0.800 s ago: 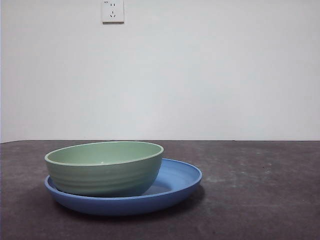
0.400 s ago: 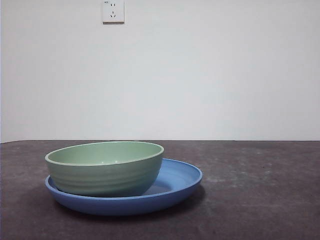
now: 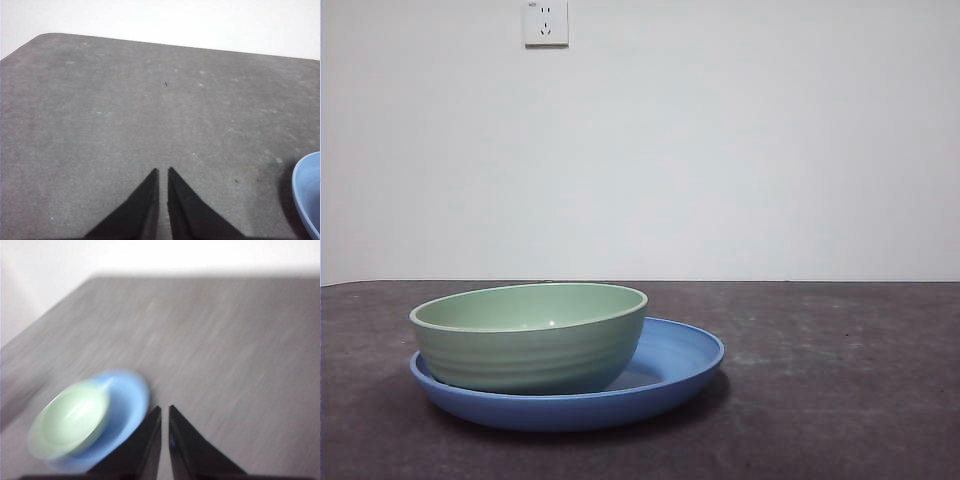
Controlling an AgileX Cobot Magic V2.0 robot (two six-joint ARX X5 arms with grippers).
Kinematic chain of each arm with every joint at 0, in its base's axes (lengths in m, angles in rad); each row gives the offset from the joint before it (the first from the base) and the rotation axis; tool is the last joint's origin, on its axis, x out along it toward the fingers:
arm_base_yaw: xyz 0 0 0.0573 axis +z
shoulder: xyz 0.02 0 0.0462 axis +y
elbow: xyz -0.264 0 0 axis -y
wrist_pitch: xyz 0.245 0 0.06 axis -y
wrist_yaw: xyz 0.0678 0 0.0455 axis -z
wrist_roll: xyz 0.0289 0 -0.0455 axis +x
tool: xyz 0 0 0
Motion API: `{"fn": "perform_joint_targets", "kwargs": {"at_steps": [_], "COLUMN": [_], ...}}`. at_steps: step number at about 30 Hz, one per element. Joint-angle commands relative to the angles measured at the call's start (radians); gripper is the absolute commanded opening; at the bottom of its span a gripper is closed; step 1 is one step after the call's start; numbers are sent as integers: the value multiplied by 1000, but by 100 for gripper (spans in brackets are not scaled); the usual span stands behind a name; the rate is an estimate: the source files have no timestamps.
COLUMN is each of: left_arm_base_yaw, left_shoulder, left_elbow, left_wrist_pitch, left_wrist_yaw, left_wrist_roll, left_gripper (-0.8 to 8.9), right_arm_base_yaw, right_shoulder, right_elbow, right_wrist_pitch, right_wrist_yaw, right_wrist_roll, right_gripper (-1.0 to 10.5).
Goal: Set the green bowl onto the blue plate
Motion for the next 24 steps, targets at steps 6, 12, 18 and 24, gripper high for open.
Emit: {"fn": "perform_joint_targets", "kwargs": {"at_steps": [6,12,18,24], "left_arm_base_yaw": [0,0,0,0], "left_shoulder": [-1,-1,-1,-1], "left_elbow": [-21,-21,-21,-21], "left_wrist_pitch": [-8,-9,-9,-9], "left_wrist_yaw": [-5,-5,-5,-5], "left_wrist_roll": [11,11,11,11], "left_gripper": [28,28,28,28], "right_arm_base_yaw": [-155,-183,-185,-219], "right_shoulder": [-171,-255,-330,-330], "right_elbow": [-423,-637,-749,-789], "right_wrist_pitch": [591,659,659,613], "right_wrist_yaw": [49,148,182,268], "right_wrist_roll": [-154,-168,-209,-239], "right_gripper": [21,21,21,21]}}
